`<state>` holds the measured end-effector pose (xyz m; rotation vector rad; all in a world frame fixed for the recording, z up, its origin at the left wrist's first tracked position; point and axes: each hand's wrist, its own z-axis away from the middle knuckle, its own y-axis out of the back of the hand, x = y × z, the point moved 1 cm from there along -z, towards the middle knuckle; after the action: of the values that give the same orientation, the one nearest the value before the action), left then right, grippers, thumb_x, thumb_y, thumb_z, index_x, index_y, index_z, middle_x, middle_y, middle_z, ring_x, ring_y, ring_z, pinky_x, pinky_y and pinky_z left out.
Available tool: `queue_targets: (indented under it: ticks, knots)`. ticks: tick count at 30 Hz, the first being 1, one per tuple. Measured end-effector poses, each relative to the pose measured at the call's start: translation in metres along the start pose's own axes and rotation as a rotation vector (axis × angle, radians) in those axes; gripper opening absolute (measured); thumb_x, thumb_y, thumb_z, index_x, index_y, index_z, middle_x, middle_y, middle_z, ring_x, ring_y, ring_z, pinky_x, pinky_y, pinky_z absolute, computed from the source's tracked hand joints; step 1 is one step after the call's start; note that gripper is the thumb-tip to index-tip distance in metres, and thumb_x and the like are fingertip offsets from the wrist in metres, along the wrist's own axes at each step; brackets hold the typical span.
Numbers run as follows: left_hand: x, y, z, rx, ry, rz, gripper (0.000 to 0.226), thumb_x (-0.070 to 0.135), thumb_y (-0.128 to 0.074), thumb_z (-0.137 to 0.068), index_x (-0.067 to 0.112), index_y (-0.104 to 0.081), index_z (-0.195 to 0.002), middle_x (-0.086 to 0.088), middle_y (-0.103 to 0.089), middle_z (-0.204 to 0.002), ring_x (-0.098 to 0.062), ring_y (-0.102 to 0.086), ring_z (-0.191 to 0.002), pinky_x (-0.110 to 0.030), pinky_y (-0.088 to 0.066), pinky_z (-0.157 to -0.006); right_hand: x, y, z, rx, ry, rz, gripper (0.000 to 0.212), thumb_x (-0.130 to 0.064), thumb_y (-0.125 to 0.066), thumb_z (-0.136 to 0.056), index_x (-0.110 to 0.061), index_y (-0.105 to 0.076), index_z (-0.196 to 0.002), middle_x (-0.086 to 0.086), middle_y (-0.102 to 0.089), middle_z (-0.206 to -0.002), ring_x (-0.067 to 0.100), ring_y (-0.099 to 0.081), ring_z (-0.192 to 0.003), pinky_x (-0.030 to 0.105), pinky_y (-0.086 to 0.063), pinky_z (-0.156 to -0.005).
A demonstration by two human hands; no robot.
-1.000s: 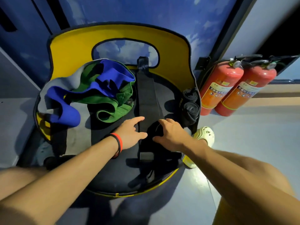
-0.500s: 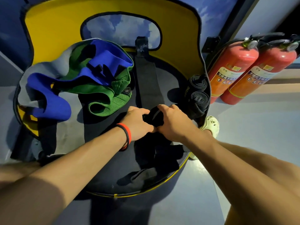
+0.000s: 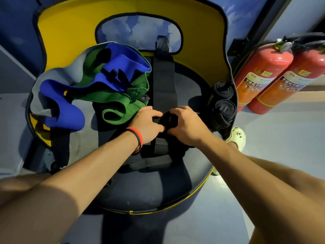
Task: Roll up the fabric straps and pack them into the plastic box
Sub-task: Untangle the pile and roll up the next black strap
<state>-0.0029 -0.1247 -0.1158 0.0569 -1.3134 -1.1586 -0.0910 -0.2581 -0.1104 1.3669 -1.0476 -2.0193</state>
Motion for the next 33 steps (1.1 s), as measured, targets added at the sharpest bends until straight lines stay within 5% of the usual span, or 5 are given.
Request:
queue_targets:
  ticks: [10, 14, 19, 25, 33]
  knots:
    - [-0.018, 0.010, 0.034, -0.078, -0.079, -0.115, 0.039, 0.021, -0.082, -0.082, 0.028, -0.071, -0.119, 0.001, -0.047, -0.133, -0.013, -0.058, -0.108, -0.017, -0.039, -0.093, 0.011, 0.004, 0.030, -0.006, 0.179, 0.103, 0.059, -0.037, -0.082, -0.081, -0.010, -0.066, -0.130, 0.012, -0.060, -0.130, 0.026, -0.050, -0.127, 0.034, -0.043, -0.102]
    - [-0.029, 0.012, 0.055, -0.196, 0.016, -0.032, 0.045, 0.011, -0.074, -0.087, 0.029, -0.066, -0.127, -0.009, -0.067, -0.107, -0.012, -0.057, -0.065, -0.030, -0.057, -0.069, 0.011, 0.010, 0.047, -0.054, 0.207, 0.124, 0.032, -0.040, -0.070, -0.093, -0.014, -0.076, -0.109, 0.002, -0.070, -0.096, 0.023, -0.060, -0.096, 0.037, -0.050, -0.082]
    - [-0.028, 0.018, 0.079, -0.278, 0.006, -0.139, 0.044, 0.022, -0.065, -0.094, 0.034, -0.057, -0.136, 0.006, -0.072, -0.090, 0.004, -0.058, -0.055, -0.006, -0.037, -0.051, 0.007, 0.019, 0.071, -0.184, 0.180, 0.152, 0.035, -0.041, -0.055, -0.102, -0.012, -0.074, -0.098, 0.010, -0.071, -0.085, 0.028, -0.066, -0.078, 0.042, -0.052, -0.072]
    - [-0.033, 0.012, 0.096, -0.275, 0.027, -0.061, 0.038, 0.020, -0.077, -0.084, 0.033, -0.068, -0.119, 0.012, -0.070, -0.103, 0.002, -0.063, -0.084, -0.003, -0.040, -0.068, -0.001, 0.012, 0.086, -0.263, 0.244, 0.114, 0.023, -0.027, -0.062, -0.099, -0.025, -0.075, -0.118, -0.006, -0.075, -0.102, 0.010, -0.067, -0.085, 0.007, -0.041, -0.066]
    - [-0.038, 0.009, 0.114, -0.336, 0.028, -0.121, 0.039, 0.023, -0.085, -0.075, 0.038, -0.069, -0.107, 0.013, -0.060, -0.111, -0.007, -0.070, -0.088, -0.028, -0.052, -0.089, -0.002, -0.004, 0.095, -0.407, 0.246, 0.097, 0.017, -0.031, -0.068, -0.094, -0.030, -0.079, -0.107, -0.009, -0.073, -0.100, 0.014, -0.065, -0.091, 0.026, -0.047, -0.084]
